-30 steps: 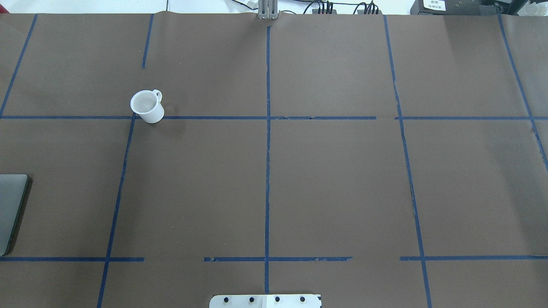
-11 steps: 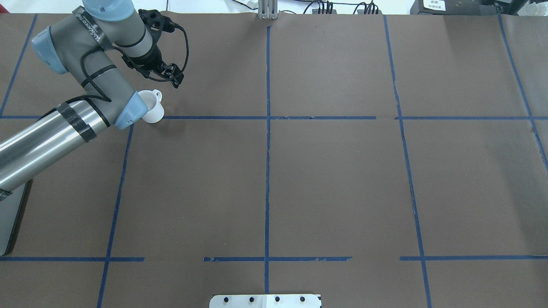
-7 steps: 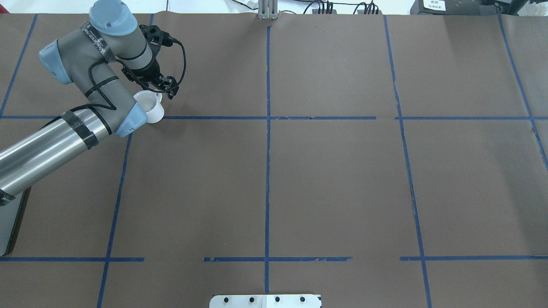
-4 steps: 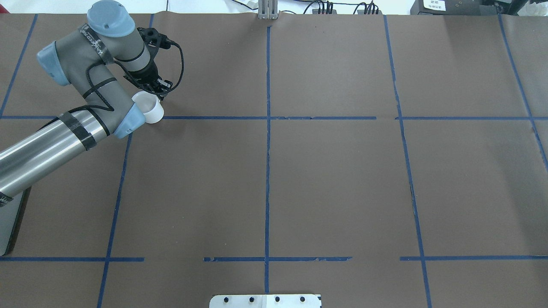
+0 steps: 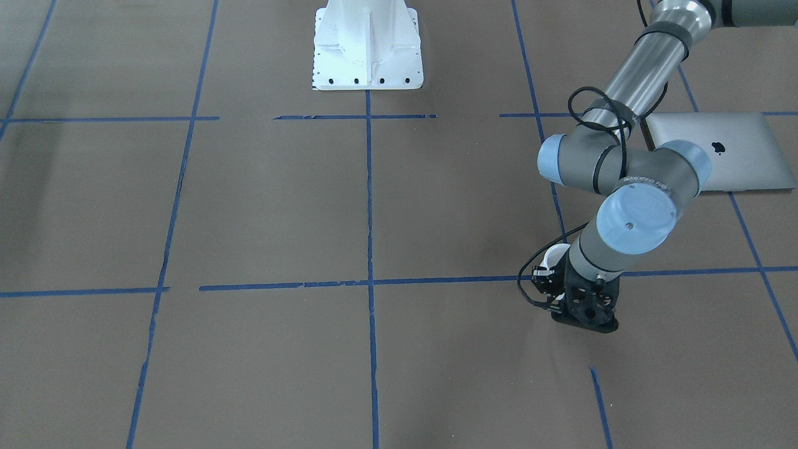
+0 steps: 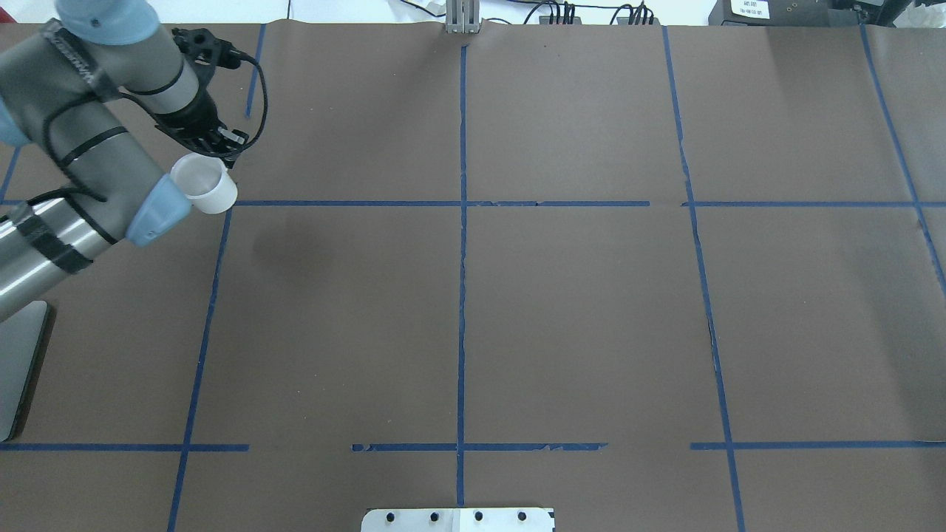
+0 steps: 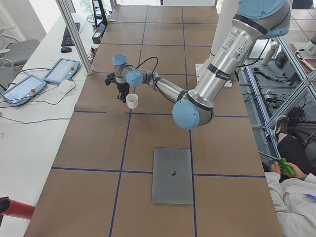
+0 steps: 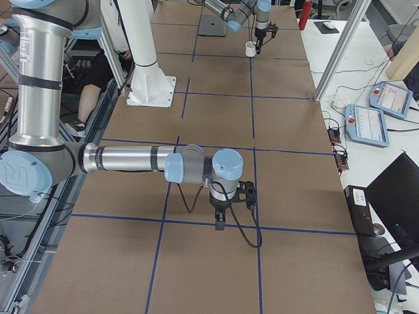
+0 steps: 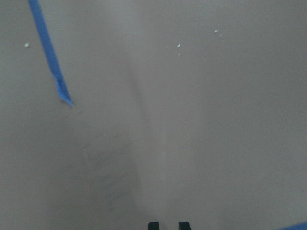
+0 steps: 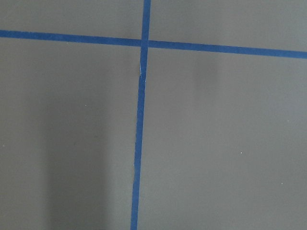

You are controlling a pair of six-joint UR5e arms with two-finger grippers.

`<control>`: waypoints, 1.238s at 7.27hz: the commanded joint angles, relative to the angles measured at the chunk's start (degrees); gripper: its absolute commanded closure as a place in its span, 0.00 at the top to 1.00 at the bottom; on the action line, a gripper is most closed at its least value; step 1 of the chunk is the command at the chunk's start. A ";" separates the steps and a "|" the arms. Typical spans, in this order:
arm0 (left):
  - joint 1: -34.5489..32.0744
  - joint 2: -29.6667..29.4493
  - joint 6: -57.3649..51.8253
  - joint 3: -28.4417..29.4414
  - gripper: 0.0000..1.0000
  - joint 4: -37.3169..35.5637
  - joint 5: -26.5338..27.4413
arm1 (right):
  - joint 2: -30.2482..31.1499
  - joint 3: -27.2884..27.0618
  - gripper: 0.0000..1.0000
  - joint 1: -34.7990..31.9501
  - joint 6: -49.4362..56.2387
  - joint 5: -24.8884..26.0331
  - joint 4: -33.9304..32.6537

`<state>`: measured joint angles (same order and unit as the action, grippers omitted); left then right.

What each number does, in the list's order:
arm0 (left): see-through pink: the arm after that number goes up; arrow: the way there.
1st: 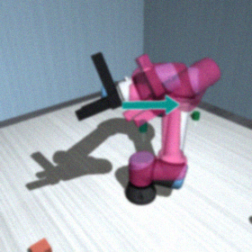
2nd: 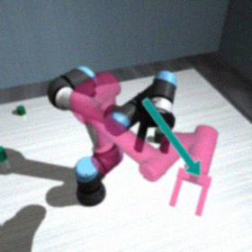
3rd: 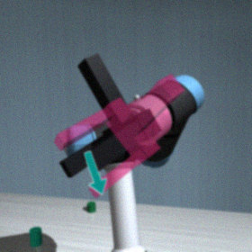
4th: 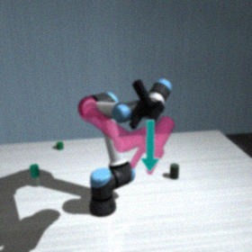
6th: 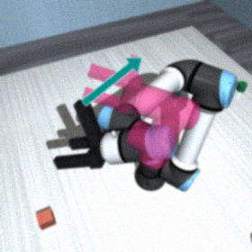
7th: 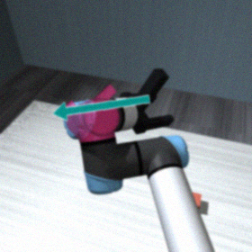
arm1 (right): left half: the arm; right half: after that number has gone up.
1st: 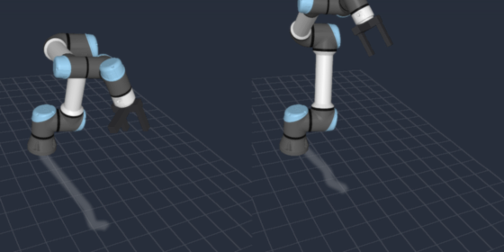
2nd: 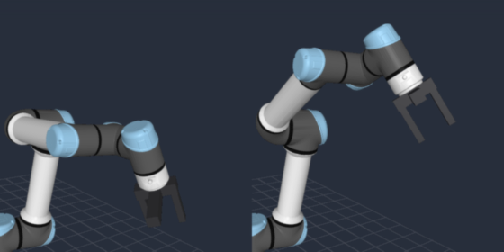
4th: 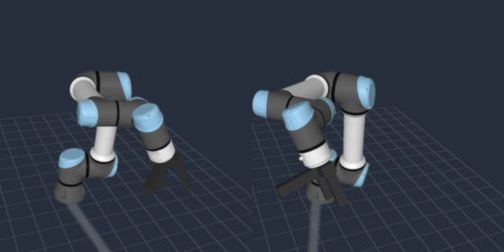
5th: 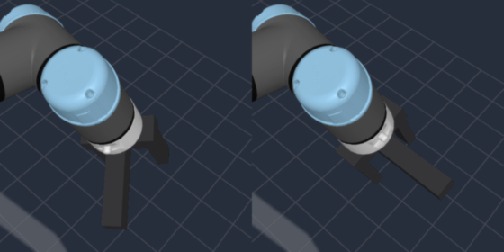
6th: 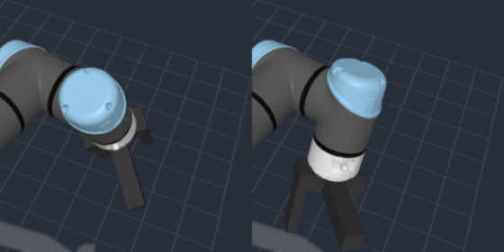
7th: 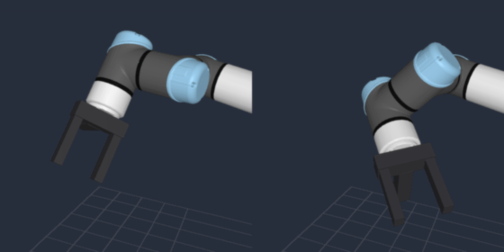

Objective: Place cup on laptop
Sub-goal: 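Move the held mug with the left gripper over the silver laptop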

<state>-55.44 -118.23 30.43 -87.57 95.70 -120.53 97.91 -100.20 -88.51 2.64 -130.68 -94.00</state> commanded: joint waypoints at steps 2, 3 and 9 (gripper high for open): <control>-6.15 19.19 -5.50 -12.08 0.00 0.43 -5.32 | 0.00 0.00 1.00 0.00 0.00 0.07 0.05; -9.39 25.44 -11.12 -12.36 0.00 2.37 -7.07 | 0.00 0.00 1.00 0.00 0.00 -0.01 0.05; -13.11 43.34 -3.22 0.56 0.00 33.85 -7.53 | 0.00 0.00 1.00 0.00 0.00 0.07 0.05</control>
<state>-68.47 -75.81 23.23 -87.60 128.12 -128.05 97.91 -100.20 -88.51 2.64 -130.68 -93.96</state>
